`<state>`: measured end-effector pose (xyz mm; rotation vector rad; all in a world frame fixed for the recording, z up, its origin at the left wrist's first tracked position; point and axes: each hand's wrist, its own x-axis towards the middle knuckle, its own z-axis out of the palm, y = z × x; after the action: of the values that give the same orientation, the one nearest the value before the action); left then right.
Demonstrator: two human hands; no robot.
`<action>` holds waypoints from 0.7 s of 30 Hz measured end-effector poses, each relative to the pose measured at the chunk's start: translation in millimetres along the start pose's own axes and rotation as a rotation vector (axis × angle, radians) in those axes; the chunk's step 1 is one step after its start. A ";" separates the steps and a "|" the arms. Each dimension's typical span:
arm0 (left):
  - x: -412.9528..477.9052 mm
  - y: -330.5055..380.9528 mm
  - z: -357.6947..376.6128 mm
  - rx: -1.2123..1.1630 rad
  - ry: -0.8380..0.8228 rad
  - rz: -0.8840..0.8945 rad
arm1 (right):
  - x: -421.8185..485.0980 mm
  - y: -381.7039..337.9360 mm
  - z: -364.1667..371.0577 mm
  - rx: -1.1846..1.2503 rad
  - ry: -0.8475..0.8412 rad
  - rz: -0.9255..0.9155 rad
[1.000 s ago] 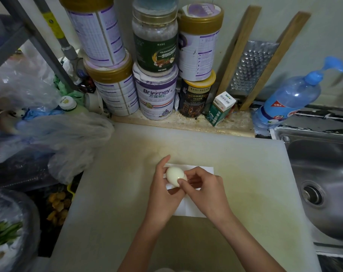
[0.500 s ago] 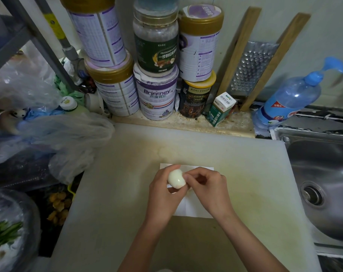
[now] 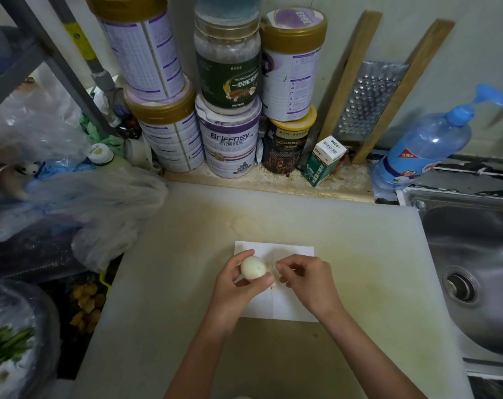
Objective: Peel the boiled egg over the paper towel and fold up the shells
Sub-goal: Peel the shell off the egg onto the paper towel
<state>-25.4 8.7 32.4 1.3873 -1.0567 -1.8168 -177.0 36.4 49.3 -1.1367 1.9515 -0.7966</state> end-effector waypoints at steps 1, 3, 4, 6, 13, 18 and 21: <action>-0.1 -1.5 -1.4 -0.013 -0.002 -0.004 | -0.8 1.1 1.0 -0.018 -0.013 -0.011; -0.1 -4.4 -3.3 -0.032 -0.008 -0.006 | -2.8 1.6 1.6 -0.083 -0.028 -0.044; 0.1 -5.3 -3.7 -0.033 -0.011 -0.005 | -4.0 0.8 1.4 -0.099 -0.036 -0.061; 0.5 -5.9 -3.5 -0.025 -0.013 0.009 | -6.5 -3.0 0.6 -0.071 -0.035 -0.086; 2.7 -1.6 1.3 0.011 -0.005 0.047 | -14.4 -19.2 1.5 -0.001 0.006 -0.278; 2.4 -0.8 0.6 0.045 -0.016 0.048 | -14.5 -19.2 7.1 -0.039 0.027 -0.302; 2.4 -1.7 0.3 0.050 -0.016 0.035 | -14.5 -19.1 7.9 -0.074 0.025 -0.325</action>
<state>-26.3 7.6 29.8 1.3774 -1.1343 -1.7902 -156.9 40.3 64.2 -1.5205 1.8533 -0.9156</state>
